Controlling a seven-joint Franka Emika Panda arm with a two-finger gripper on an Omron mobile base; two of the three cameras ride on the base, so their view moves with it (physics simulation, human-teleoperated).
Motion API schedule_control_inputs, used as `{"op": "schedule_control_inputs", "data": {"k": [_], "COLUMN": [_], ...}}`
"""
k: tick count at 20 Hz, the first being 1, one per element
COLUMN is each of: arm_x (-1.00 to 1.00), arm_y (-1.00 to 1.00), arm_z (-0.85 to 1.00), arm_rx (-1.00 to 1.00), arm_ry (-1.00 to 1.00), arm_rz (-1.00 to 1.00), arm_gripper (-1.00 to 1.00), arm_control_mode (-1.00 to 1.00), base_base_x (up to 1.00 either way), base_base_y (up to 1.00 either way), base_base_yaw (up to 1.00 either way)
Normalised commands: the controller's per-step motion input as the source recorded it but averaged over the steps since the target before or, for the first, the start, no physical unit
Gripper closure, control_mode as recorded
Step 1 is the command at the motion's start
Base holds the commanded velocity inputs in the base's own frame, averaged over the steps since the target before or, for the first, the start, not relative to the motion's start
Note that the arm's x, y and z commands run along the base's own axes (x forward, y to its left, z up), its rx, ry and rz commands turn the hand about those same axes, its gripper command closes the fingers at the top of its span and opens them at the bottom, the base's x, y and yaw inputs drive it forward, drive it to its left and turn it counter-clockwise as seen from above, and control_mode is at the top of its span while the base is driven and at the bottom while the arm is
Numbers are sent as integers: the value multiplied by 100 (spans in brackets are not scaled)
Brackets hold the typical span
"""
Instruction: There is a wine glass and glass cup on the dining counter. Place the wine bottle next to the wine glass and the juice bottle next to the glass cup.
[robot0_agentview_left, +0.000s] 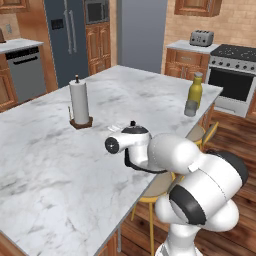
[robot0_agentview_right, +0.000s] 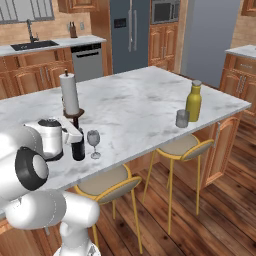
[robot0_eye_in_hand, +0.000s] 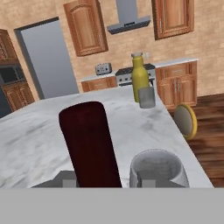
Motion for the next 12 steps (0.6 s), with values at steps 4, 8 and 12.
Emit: {"op": "schedule_control_inputs", "data": {"k": [4,8,12], "arm_x": [-4,-4,-14], "arm_y": [0,6,16], "arm_z": [-40,-42,-46], "arm_rx": [3,1,0], "arm_ry": [0,0,0], "arm_rz": [0,0,0], "arm_gripper": [100,-100,-100], "arm_control_mode": [-100,-100,-100], "base_base_x": [0,0,0], "base_base_y": [0,0,0], "base_base_yaw": [0,0,0]}}
